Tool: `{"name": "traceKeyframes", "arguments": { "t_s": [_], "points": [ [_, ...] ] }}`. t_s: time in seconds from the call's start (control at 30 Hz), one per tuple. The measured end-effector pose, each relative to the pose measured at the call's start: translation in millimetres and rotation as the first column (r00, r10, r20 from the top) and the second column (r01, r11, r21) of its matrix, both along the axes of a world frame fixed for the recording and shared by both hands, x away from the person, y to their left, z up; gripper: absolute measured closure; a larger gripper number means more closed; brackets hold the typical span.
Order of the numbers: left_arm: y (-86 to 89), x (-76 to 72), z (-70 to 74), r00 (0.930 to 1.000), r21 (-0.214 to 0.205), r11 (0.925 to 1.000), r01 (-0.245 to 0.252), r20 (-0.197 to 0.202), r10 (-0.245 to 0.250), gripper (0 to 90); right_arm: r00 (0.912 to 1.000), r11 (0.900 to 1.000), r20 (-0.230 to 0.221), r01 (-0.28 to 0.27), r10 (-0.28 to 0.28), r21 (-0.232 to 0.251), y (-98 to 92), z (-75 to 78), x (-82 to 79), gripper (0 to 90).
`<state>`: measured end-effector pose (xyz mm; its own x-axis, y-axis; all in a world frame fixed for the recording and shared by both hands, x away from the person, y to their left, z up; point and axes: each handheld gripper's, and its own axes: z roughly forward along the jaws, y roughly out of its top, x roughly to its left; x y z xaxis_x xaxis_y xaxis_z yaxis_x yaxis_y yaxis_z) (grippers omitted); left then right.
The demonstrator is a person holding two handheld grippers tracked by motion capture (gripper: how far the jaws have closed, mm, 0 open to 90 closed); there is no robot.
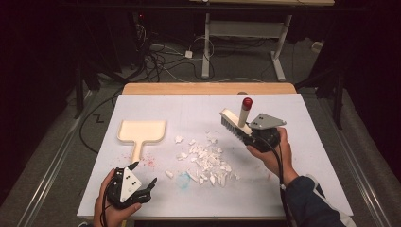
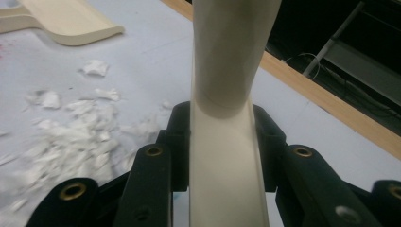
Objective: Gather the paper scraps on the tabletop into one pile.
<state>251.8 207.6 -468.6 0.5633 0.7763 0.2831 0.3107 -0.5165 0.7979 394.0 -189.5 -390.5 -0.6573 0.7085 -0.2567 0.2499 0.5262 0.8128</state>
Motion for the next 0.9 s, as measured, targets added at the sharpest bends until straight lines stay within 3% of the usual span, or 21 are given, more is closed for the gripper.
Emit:
{"name": "traceKeyframes", "arguments": {
  "t_s": [0.03,0.07,0.13,0.23,0.37,0.43,0.47,0.5,0.53,0.6,0.67,0.73,0.77,0.8,0.83,0.9],
  "points": [
    [-0.2,0.3,-0.1,1.0000,-0.003,1.0000,0.002,0.002,-0.002,20.4,1.0000,1.0000,0.000,0.000,0.000,0.000,0.0,0.0,0.0,67.7],
    [0.0,0.8,-0.2,1.0000,-0.001,1.0000,0.004,-0.002,-0.004,20.4,0.9998,0.9994,0.009,0.015,-0.015,-0.030,6.5,-5.6,13.8,67.7],
    [-0.2,1.6,-1.0,1.0000,-0.003,1.0000,0.005,-0.004,-0.005,20.3,0.9997,0.9986,0.016,0.021,-0.020,-0.048,10.1,-8.8,20.6,67.7],
    [0.7,1.9,-1.2,0.9998,-0.013,0.9998,0.018,-0.009,-0.018,20.0,0.9991,0.9938,0.011,0.041,-0.040,-0.103,28.2,-22.9,45.2,67.7],
    [1.1,2.7,-1.5,0.9995,-0.009,0.9995,0.031,-0.005,-0.031,20.0,0.9985,0.9872,0.034,0.048,-0.044,-0.152,45.4,-34.2,56.2,67.7],
    [1.3,2.6,-1.8,0.9993,-0.007,0.9994,0.035,-0.008,-0.035,20.0,0.9991,0.9845,0.038,0.025,-0.018,-0.174,57.0,-41.4,60.3,67.7],
    [1.8,2.5,-1.8,0.9993,-0.013,0.9992,0.038,-0.007,-0.038,19.4,0.9983,0.9855,0.004,-0.057,0.058,-0.160,66.3,-47.1,60.6,67.7],
    [1.8,2.5,-1.8,0.9993,-0.013,0.9992,0.038,-0.007,-0.038,19.3,0.9955,0.9835,-0.010,-0.095,0.094,-0.154,70.2,-49.5,58.7,67.7],
    [2.3,2.3,-1.7,0.9993,-0.016,0.9991,0.038,-0.005,-0.038,19.3,0.9955,0.9835,-0.010,-0.095,0.094,-0.154,70.2,-49.5,58.7,67.7],
    [3.8,2.2,-2.2,0.9992,-0.021,0.9991,0.038,-0.009,-0.038,19.3,0.9825,0.9703,-0.024,-0.186,0.185,-0.155,78.6,-55.0,49.0,67.4],
    [3.9,2.2,-2.4,0.9993,-0.020,0.9991,0.036,-0.010,-0.037,19.3,0.9788,0.9672,-0.036,-0.205,0.202,-0.150,79.8,-55.9,44.9,67.3],
    [4.2,1.6,-1.9,0.9992,-0.016,0.9991,0.039,-0.007,-0.040,19.2,0.9672,0.9579,-0.039,-0.254,0.251,-0.134,78.3,-56.7,36.5,67.2],
    [4.2,1.1,-1.4,0.9992,-0.013,0.9991,0.039,-0.004,-0.039,19.2,0.9604,0.9528,-0.043,-0.279,0.275,-0.120,75.7,-56.6,31.3,67.1],
    [4.0,0.4,-1.2,0.9993,-0.013,0.9992,0.038,-0.003,-0.038,18.8,0.9410,0.9359,-0.053,-0.338,0.334,-0.100,66.9,-56.8,19.4,66.9],
    [3.9,0.0,-1.0,0.9993,-0.014,0.9992,0.036,-0.001,-0.036,18.8,0.9410,0.9359,-0.053,-0.338,0.334,-0.100,66.9,-56.8,19.4,66.9],
    [3.6,-0.2,-1.0,0.9993,-0.010,0.9993,0.036,-0.002,-0.036,18.8,0.9254,0.9198,-0.048,-0.379,0.376,-0.102,57.3,-56.7,4.9,66.9]
  ]
}}
